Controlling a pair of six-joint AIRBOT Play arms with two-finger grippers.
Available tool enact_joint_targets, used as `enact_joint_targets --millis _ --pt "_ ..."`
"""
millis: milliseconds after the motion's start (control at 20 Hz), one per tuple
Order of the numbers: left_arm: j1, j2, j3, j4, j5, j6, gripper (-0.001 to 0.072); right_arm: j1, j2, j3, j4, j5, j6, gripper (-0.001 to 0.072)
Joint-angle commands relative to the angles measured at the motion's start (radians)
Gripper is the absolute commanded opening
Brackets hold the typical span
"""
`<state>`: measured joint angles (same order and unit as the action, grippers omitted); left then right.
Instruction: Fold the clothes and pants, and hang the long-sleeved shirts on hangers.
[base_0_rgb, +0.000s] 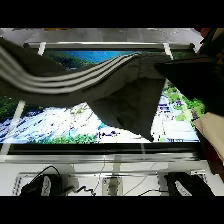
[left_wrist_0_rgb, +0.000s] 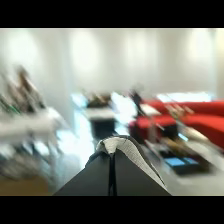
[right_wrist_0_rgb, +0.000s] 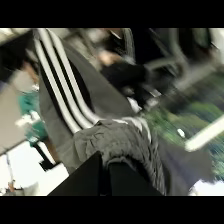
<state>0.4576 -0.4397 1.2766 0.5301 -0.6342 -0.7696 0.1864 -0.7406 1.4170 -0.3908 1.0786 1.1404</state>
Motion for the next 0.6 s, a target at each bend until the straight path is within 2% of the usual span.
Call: enact_joint_targets --millis 0,100,200,350,550 --pt "0.0 0.051 0.006 0.117 0.074 0.0 0.0009 0.076 0.048 -0.002 -0.069 -0.146 0.1 0.0026" --pt "0.0 -0.015 0.006 0.179 0.029 0.0 0.0009 0.076 0.008 -0.02 -0.257 -0.244 0.259 0.0026" --pt "-0.001 -0.132 0.006 0.168 -0.098 -0.018 0.0008 0.076 -0.076 -0.053 -0.412 -0.25 0.361 0.0026" --pt "-0.034 -0.373 0.006 0.145 -0.325 -0.04 0.0007 0.075 -0.246 -0.134 -0.545 -0.282 0.371 0.0026" --pt "-0.177 -0.669 0.006 0.235 -0.358 -0.14 0.0007 0.024 -0.517 -0.161 -0.604 -0.366 0.415 0.0027"
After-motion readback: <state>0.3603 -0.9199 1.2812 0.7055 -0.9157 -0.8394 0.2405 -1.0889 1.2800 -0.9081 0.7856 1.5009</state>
